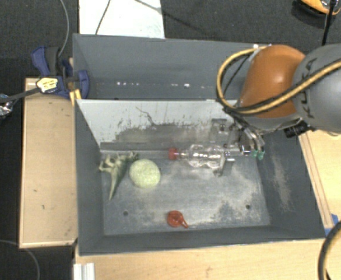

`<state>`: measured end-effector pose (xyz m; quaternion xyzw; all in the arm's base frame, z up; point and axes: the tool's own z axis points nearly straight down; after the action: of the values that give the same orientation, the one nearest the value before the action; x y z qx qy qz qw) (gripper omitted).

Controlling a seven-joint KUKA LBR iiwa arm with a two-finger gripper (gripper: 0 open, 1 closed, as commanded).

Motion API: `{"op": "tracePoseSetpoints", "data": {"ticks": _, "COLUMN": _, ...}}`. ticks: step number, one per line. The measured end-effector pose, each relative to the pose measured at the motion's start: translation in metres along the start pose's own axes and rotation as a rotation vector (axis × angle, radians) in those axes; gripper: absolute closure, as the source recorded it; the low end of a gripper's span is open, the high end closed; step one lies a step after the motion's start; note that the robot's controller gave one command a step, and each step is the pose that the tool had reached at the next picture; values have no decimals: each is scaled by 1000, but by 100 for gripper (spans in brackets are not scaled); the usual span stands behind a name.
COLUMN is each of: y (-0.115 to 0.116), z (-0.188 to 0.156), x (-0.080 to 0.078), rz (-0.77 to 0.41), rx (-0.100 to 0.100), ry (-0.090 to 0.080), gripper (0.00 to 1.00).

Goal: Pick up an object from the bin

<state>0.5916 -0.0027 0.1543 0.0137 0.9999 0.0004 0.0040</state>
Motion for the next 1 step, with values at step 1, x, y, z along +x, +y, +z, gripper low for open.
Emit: {"op": "tracePoseSetpoints", "data": {"ticks": 1, "y": -7, "z": 64, "x": 0, "rz": 88, "rx": -1, "ry": -6, "gripper": 0}}
